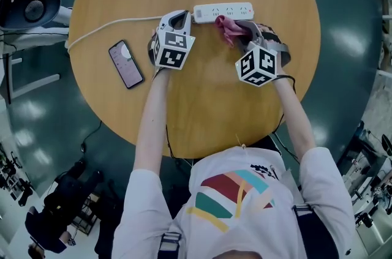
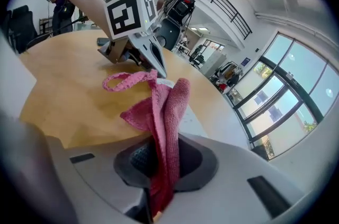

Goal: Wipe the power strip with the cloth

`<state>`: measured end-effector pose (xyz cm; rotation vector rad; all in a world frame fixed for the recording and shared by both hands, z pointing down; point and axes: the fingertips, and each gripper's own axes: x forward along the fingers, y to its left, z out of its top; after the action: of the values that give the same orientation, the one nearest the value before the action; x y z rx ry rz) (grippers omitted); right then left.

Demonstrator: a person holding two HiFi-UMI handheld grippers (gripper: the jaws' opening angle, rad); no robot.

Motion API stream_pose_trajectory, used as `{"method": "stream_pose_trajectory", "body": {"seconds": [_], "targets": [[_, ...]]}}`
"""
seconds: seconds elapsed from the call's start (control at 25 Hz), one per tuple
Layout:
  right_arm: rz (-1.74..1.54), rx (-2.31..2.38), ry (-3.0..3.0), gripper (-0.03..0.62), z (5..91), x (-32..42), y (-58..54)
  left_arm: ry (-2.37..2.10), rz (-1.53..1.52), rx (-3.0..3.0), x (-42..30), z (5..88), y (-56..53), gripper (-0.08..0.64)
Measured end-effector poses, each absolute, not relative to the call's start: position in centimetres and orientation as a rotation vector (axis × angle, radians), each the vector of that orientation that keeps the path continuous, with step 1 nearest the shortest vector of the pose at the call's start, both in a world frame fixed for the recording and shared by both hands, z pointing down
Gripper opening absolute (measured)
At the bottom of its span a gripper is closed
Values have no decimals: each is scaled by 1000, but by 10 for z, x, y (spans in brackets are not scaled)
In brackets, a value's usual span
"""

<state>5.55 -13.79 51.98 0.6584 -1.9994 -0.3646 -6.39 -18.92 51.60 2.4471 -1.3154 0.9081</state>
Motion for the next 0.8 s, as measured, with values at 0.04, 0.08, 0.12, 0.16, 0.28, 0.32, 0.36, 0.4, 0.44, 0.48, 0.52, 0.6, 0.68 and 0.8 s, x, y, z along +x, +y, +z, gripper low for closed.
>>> {"method": "stream_pose_trajectory", "body": {"seconds": [0.04, 0.08, 0.12, 0.16, 0.28, 0.32, 0.36, 0.4, 0.44, 0.48, 0.52, 0.6, 0.68, 0.8], "targets": [[-363, 672, -1982, 40, 520, 67, -140, -1316, 909, 2447, -64, 516, -189, 31], [-359, 689, -1964, 40, 521, 79, -142, -1316, 910, 2447, -63, 516, -190, 31], [-351, 707, -1949, 40, 522, 90, -145, -1318, 911, 2447, -63, 516, -191, 31], [-340, 727, -1934, 40, 523, 100, -148, -1319, 913, 2446, -63, 517, -192, 31], [-305, 780, -1904, 40, 525, 124, -153, -1320, 919, 2442, -64, 519, -193, 31], [-285, 796, -1909, 40, 524, 128, -153, -1322, 919, 2440, -64, 519, -193, 31], [-243, 820, -1934, 40, 521, 131, -153, -1322, 919, 2437, -63, 519, -192, 31], [-163, 862, -1980, 40, 516, 134, -154, -1321, 917, 2433, -63, 520, -192, 31], [-44, 924, -2042, 40, 511, 136, -156, -1318, 918, 2429, -63, 520, -192, 31], [105, 1001, -2105, 40, 505, 140, -160, -1316, 927, 2429, -64, 520, -192, 31], [266, 1080, -2155, 40, 500, 145, -167, -1319, 946, 2435, -65, 517, -192, 31], [574, 1204, -2216, 40, 491, 156, -184, -1338, 986, 2479, -67, 505, -190, 31], [817, 1262, -2230, 40, 486, 167, -201, -1323, 1033, 2538, -67, 494, -188, 31], [933, 1244, -2188, 40, 490, 173, -217, -1267, 1172, 2542, -72, 501, -187, 31]]}}
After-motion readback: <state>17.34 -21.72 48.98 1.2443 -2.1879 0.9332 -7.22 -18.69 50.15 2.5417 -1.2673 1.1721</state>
